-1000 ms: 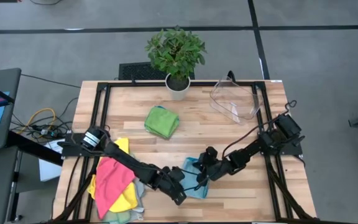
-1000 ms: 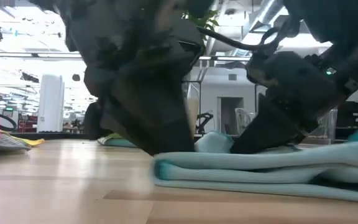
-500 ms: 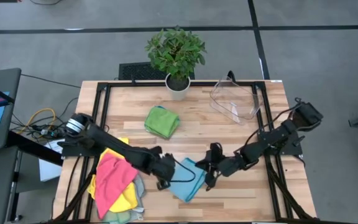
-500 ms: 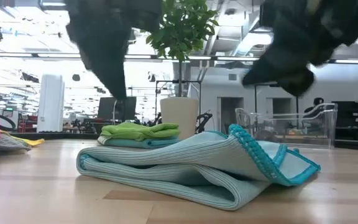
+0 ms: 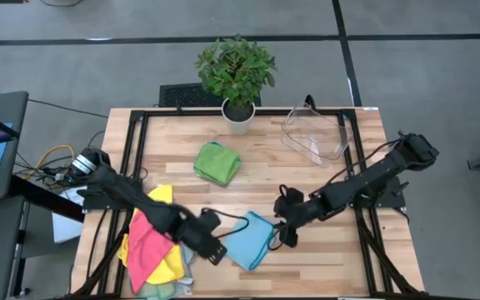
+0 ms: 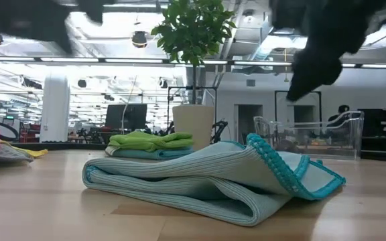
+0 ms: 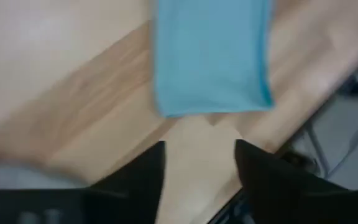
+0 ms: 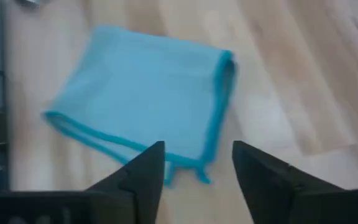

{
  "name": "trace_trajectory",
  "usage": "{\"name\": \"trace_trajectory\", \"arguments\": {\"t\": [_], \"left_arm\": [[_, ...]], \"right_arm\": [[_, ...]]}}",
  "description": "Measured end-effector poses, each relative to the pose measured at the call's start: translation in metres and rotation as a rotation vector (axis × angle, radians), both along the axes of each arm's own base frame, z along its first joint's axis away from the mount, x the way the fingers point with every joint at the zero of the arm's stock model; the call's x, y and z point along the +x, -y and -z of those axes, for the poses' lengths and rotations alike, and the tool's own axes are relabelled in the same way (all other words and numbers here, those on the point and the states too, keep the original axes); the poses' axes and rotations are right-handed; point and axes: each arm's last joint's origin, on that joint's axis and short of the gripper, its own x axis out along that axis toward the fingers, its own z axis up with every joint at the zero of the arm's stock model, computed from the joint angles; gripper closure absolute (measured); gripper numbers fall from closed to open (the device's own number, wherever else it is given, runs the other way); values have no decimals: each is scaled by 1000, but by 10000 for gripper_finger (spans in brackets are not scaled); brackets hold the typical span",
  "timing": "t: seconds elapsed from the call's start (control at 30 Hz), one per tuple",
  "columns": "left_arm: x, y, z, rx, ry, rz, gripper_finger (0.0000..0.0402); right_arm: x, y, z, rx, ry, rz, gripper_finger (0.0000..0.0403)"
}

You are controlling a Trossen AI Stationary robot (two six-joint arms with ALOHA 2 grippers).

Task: Fold microfiber towels
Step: Fold the light blue microfiber towel

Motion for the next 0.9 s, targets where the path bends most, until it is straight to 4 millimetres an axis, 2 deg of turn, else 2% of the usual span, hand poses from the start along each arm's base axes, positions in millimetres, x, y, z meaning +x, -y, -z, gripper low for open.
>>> {"name": "trace_trajectory", "arguments": {"t": [0.13,0.23,0.3,0.43,0.5,0.67,0.8,0.9], "left_arm": [[8,17,18,-84,50,-259,169],[22,27,30,-171,126,-370,156],[26,31,41,-195,112,-396,154],[29,41,61,-250,64,-431,153],[29,47,65,-270,76,-449,153],[25,49,72,-197,122,-516,157],[33,41,75,-143,141,-480,180],[42,36,84,-151,117,-430,214]], "right_arm": [[15,16,19,19,-93,60,169],[22,20,33,32,-129,87,170],[27,21,36,50,-111,99,172],[29,21,38,56,-100,135,177],[29,19,37,45,-88,138,179],[28,20,34,36,-70,145,183],[27,20,27,47,-51,156,189],[25,20,23,51,-41,155,195]]}}
